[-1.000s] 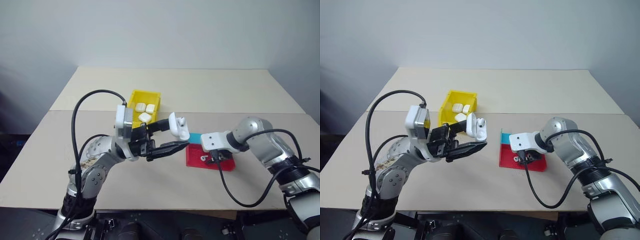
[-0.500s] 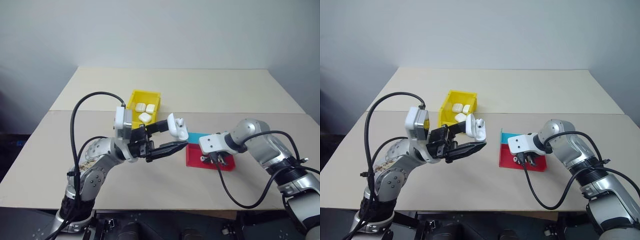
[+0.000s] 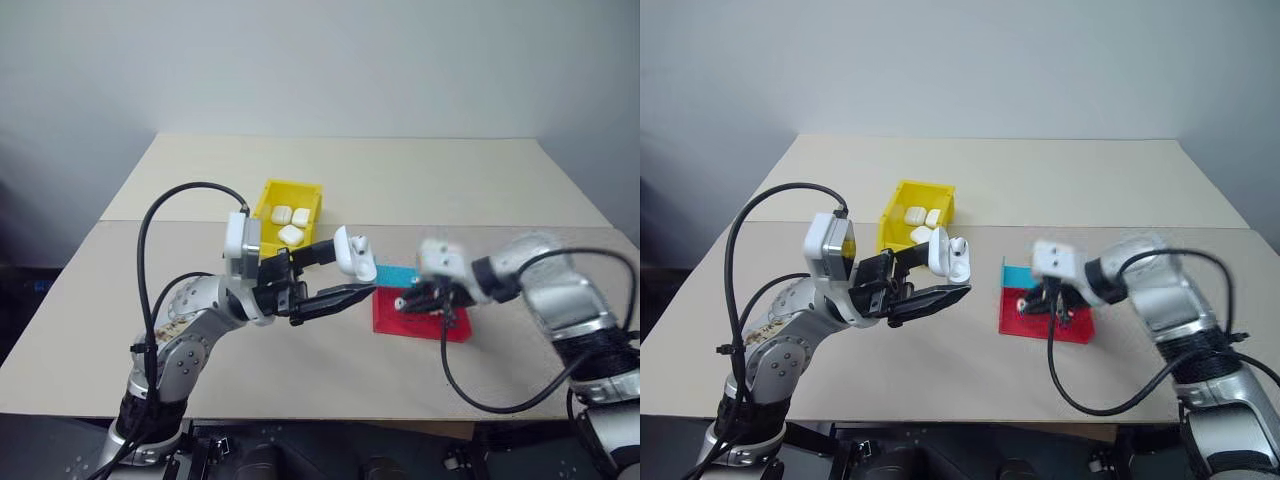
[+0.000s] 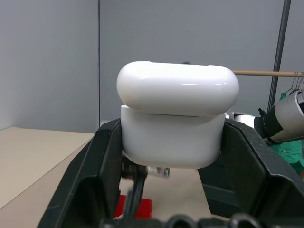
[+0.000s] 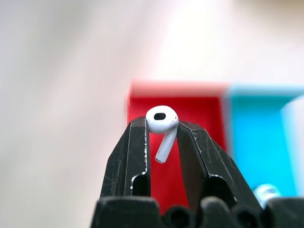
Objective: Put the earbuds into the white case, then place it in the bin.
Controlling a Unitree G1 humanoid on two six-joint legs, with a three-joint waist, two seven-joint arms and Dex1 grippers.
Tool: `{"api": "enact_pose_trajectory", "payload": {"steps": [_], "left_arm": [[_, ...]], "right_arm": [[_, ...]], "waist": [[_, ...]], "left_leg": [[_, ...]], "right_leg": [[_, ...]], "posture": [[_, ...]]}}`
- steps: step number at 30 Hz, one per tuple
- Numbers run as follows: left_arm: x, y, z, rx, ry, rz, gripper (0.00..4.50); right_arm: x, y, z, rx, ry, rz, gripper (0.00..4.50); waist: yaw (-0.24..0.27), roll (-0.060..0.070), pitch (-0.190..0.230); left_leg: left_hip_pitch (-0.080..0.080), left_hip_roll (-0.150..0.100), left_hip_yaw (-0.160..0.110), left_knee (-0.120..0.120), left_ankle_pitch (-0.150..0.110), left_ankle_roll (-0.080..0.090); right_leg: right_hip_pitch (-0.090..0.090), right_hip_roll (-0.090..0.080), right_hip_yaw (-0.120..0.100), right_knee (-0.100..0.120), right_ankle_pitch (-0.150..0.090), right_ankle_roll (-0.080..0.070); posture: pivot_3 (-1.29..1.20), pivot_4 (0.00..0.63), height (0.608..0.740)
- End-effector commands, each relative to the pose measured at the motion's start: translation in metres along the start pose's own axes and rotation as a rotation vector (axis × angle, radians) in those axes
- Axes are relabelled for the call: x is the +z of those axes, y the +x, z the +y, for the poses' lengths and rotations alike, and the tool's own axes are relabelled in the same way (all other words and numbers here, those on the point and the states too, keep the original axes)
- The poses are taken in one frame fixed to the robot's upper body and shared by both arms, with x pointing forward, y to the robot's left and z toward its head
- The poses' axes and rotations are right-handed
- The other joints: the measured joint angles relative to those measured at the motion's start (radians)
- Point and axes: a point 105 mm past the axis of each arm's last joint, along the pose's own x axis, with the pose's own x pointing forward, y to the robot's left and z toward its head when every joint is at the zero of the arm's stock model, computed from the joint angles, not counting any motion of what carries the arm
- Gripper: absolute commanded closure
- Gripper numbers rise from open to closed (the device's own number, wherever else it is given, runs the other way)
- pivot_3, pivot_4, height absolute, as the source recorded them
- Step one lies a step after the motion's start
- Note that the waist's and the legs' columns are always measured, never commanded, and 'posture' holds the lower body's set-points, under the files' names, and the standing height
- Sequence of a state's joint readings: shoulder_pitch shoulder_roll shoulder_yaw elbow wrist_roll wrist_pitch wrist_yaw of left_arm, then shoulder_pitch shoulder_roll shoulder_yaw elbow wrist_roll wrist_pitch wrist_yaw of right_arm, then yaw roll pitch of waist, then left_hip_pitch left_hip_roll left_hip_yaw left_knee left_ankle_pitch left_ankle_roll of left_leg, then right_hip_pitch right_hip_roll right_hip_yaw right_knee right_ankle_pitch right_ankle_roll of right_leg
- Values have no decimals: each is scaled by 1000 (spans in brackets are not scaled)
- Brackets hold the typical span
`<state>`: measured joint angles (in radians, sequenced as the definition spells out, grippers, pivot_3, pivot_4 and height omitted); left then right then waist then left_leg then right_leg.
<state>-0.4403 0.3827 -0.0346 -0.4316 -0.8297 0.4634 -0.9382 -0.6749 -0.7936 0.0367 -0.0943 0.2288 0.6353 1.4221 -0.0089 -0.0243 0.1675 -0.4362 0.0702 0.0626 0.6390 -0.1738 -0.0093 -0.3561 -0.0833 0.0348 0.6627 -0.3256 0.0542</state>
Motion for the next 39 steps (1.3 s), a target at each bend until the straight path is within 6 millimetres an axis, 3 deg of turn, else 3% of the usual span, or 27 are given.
{"api": "enact_pose_trajectory", "payload": {"steps": [1, 7, 11, 19, 30, 39], "left_arm": [[11, 4, -5, -68, 22, -28, 1686], [13, 10, 2, -82, 25, -36, 1686], [10, 13, 3, -91, 12, -37, 1686], [7, 16, 3, -96, -5, -36, 1686], [6, 18, 6, -99, -8, -31, 1686], [6, 20, 6, -98, -5, -36, 1686]], "right_arm": [[35, -31, 11, -25, 94, -316, 3840], [68, -56, 31, -17, 164, -688, 3840], [91, -50, 50, 8, 158, -819, 3840], [106, -35, 73, 47, 159, -856, 3840], [111, -23, 80, 65, 149, -838, 3840], [101, -15, 77, 40, 138, -773, 3840]], "waist": [[3, 0, 0], [8, 0, 0], [1, 0, 0], [-1, 0, 0], [-3, 0, 0], [-2, 0, 0]], "left_leg": [[0, 0, 0, 0, 0, 0], [0, 0, 0, 0, -1, 1], [0, 0, 0, 0, -1, 2], [0, 0, 0, -1, -1, 2], [-1, 0, 0, -1, -1, 2], [-1, 0, -1, -1, -1, 2]], "right_leg": [[1, 0, 0, 0, 0, 0], [0, 0, -1, 0, 0, 0], [0, 0, 0, 0, 0, 0], [0, 0, 0, 0, 0, 0], [0, 0, 0, -1, 0, 0], [-1, 0, 0, -1, 0, 0]], "posture": [[0, 150, 740], [0, 150, 740], [0, 150, 740], [0, 150, 740], [0, 150, 740], [0, 150, 740]]}}
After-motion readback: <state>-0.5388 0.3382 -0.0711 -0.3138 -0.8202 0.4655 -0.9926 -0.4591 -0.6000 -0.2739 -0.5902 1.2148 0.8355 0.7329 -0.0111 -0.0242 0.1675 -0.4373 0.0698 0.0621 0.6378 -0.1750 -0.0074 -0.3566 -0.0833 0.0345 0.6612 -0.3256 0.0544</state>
